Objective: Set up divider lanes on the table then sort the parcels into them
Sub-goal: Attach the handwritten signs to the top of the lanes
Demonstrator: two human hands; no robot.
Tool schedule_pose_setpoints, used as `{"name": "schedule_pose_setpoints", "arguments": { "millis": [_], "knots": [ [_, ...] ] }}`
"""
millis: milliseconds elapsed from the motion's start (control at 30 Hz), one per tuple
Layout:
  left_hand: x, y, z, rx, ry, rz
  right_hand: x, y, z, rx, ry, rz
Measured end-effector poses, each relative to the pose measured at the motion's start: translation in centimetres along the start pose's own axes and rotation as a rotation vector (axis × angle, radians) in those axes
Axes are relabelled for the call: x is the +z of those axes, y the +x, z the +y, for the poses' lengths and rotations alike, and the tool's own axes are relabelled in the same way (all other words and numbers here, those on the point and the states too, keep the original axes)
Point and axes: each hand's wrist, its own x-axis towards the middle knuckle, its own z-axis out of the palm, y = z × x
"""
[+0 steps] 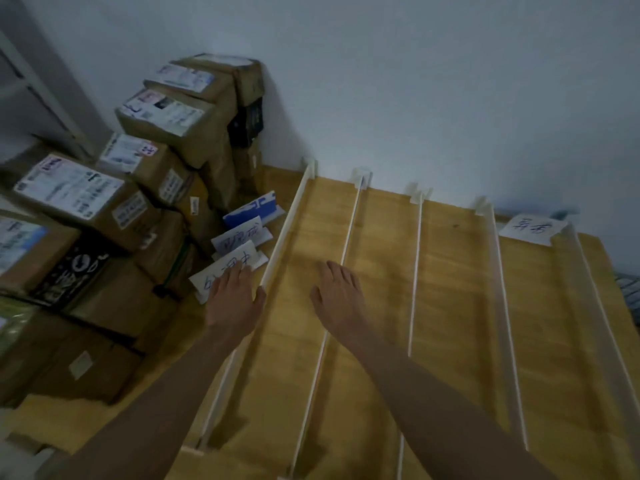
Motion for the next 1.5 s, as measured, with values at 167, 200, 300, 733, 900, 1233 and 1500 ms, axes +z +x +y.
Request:
{"name": "schedule_pose_setpoints", "arguments": {
  "millis": [167,200,300,733,900,1233,1500],
  "knots": [
    [0.2,1.8,-4.6,-0.053,-0.001,-0.01,2.6,3.8,-4.6,-0.063,0.036,-0.043],
    [0.3,2.1,-5.2,-0.06,-0.006,-0.011,3.0,4.5,-5.3,-0.072,0.039,-0.051],
    [0.9,3.4,-6.7,-0.089,-0.065,-0.042,3.9,6.8,-7.1,-0.093,0.063,-0.088],
    [3.4,5.5,-10.2,-0.117,-0.079,-0.064,6.9,15.0,-11.8,-0.068,0.18,-0.345],
    [3.8,6.1,-11.9,-0.089,-0.069,-0.036,8.1,15.9,-12.5,-0.031,0.203,-0.358],
    [2.5,6.1,-11.5,-0.06,0.131,-0.088,9.4,15.5,-11.7,0.058,0.258,-0.265],
    [1.7,5.0,-10.8,-0.101,-0.05,-0.033,7.8,14.9,-12.3,-0.015,0.378,-0.149]
  ]
}}
